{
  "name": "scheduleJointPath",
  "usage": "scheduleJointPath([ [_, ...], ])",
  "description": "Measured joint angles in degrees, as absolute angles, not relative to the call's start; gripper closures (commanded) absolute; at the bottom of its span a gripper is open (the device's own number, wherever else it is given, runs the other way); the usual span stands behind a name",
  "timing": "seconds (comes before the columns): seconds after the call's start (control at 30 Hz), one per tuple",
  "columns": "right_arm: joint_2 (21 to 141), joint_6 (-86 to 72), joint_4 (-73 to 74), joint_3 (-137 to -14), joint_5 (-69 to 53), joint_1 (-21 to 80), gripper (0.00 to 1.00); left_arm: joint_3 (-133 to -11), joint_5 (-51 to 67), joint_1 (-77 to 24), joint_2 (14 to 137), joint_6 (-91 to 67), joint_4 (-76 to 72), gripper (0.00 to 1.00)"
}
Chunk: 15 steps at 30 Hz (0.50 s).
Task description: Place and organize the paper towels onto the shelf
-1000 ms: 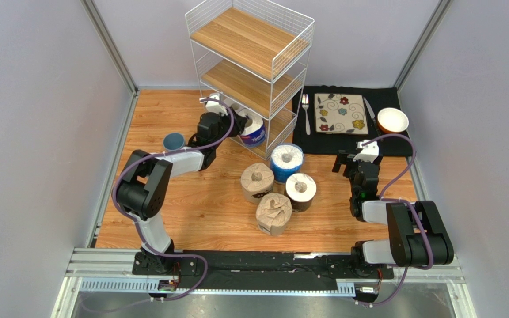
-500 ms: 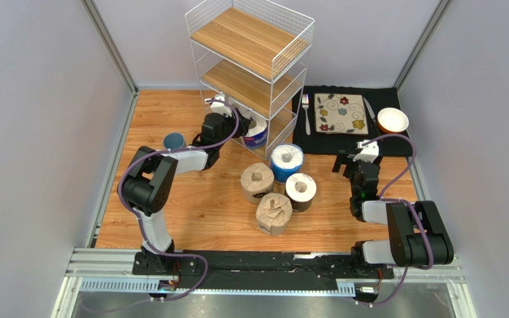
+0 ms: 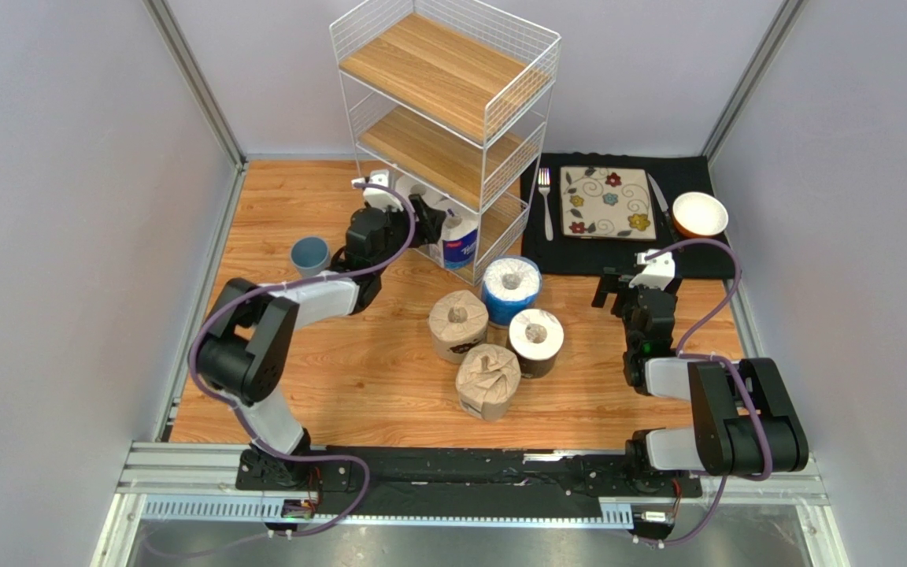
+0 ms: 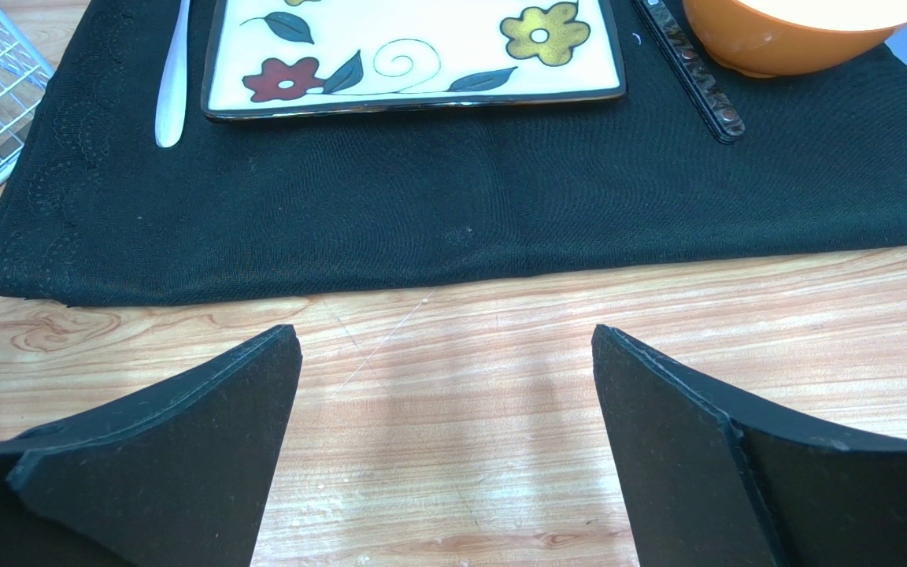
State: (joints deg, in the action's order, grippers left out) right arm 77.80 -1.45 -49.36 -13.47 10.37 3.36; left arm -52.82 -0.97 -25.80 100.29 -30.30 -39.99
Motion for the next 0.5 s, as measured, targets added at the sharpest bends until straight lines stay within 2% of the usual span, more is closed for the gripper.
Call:
scheduleJointPath([
  [0.13,77.80,-1.45,-49.36,-13.45,10.37,3.36,0.01,-43.62,-1.76,-25.80,89.25,-31.11,-40.16,0.11],
  [0.27,77.80,-1.45,-49.36,-13.47,10.37,3.36,0.01,-33.87,-1.96,-25.80,76.79,-32.45,-38.00,0.11],
  [0.5,77.80,-1.48,-49.36,-13.47,10.37,3.36,0.00,-28.25,4.62,-29.17,71.83,-32.34,-28.97,0.10],
])
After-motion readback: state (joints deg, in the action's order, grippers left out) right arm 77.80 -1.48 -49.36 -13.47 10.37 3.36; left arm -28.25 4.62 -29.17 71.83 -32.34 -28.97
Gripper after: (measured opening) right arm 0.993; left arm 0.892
